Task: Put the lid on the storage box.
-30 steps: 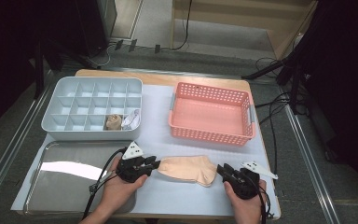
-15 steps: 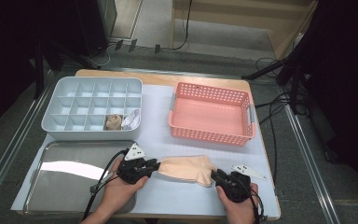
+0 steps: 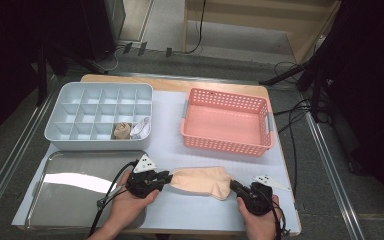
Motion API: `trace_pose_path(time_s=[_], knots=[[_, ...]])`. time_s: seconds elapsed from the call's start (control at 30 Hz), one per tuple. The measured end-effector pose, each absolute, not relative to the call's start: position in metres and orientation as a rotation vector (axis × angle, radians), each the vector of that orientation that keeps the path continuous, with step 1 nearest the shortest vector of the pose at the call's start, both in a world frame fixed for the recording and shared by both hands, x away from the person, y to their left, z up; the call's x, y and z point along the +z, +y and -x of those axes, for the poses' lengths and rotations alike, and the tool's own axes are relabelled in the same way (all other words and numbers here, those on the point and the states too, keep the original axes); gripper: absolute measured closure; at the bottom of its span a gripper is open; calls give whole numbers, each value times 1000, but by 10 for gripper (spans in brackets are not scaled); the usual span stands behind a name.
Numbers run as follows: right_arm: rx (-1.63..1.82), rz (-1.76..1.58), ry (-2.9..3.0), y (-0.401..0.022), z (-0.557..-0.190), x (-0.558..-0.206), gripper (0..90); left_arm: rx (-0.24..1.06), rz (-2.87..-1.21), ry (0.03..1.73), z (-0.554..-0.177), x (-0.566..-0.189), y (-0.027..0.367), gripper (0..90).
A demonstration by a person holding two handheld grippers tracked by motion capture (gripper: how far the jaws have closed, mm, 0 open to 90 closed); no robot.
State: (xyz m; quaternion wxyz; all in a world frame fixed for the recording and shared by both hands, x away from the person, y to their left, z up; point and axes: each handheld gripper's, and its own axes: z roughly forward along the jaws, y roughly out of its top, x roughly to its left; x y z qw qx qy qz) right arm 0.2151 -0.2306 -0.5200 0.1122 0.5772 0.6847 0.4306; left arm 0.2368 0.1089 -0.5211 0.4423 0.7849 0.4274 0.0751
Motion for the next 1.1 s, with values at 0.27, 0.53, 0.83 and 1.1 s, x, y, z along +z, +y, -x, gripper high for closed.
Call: trace_pose_path(time_s=[0.27,0.53,0.83,1.1], knots=[[1283,-1673,1998,-233,-213,-510,879,182,-1939,1058,-236,-521,109,782],[1319,-1637,1990,-230,-211,-498,882,180,-1931,1058,-235,-520,109,782],[1366,-1582,2004,-218,-208,-484,882,170,-1924,1049,-235,-520,110,785],[1404,-1498,2051,-194,-207,-472,882,165,-1931,1048,-235,-520,108,787]])
